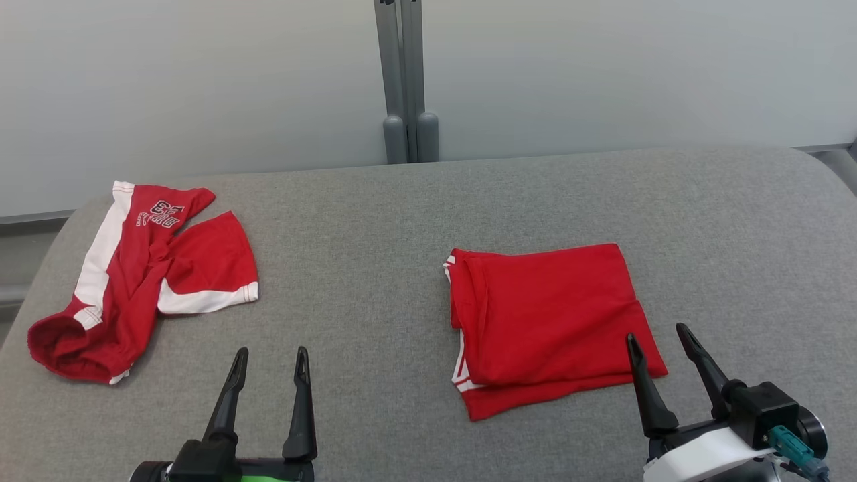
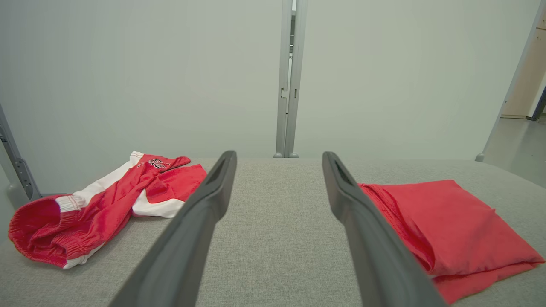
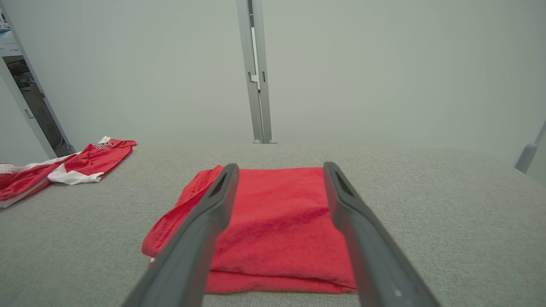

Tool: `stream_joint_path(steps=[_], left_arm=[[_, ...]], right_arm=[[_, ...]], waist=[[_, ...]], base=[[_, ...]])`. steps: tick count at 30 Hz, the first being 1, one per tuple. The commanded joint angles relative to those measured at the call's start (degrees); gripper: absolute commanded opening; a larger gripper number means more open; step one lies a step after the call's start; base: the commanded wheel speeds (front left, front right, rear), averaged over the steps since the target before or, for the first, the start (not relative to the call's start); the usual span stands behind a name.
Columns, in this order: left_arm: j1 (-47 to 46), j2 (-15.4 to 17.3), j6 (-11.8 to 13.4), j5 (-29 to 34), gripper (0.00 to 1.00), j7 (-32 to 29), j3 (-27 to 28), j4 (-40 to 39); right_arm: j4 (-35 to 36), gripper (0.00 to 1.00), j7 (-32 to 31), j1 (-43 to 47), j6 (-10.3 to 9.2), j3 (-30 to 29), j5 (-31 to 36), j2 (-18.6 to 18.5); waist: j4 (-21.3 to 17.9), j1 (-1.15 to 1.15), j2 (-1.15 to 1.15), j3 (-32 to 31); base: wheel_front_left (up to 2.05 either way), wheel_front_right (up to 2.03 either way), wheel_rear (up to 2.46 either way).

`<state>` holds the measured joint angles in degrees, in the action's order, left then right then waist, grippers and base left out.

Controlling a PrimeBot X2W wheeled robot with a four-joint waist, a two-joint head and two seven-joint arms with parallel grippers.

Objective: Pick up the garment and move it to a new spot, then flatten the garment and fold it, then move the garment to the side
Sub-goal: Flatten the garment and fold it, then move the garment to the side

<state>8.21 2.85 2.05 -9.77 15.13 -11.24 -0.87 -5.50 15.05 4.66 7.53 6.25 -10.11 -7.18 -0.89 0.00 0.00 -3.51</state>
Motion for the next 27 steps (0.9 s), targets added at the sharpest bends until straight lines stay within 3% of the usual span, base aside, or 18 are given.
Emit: stream_joint_path(steps=[1,7,12,18,27], left_arm=[[0.7,0.1,0.2,0.2,1.00,0.0,0.0,-0.1],[0.2,0.1,-0.2,0.0,1.00,0.0,-0.1,-0.1],[-0.3,0.1,-0.5,0.3,1.00,0.0,-0.4,-0.3],[-2.0,0.1,-1.3,0.4,1.00,0.0,-1.2,-0.7],[-6.4,0.1,-2.2,0.6,1.00,0.0,-2.7,-1.5]], right_arm=[[-0.1,1.00,0.2,0.8,-0.09,0.0,-0.3,-0.3],[0.2,1.00,0.2,0.1,-0.09,0.2,-0.7,-0.6],[-0.6,1.00,0.2,-2.2,-0.10,1.3,-6.1,-1.1],[-6.8,1.00,0.2,-8.7,-0.07,5.9,-23.4,-6.6],[-9.6,1.00,-6.3,-19.1,-0.06,14.6,-51.9,-20.5]], waist=[[0.0,0.00,0.00,0.2],[0.3,0.00,0.00,1.5],[0.3,0.00,0.00,3.3],[0.6,0.00,0.00,7.3],[2.6,0.00,0.00,14.5]], base=[[0.00,0.00,0.00],[0.00,0.00,0.00],[0.00,0.00,0.00],[0.00,0.00,0.00],[0.00,0.00,0.00]])
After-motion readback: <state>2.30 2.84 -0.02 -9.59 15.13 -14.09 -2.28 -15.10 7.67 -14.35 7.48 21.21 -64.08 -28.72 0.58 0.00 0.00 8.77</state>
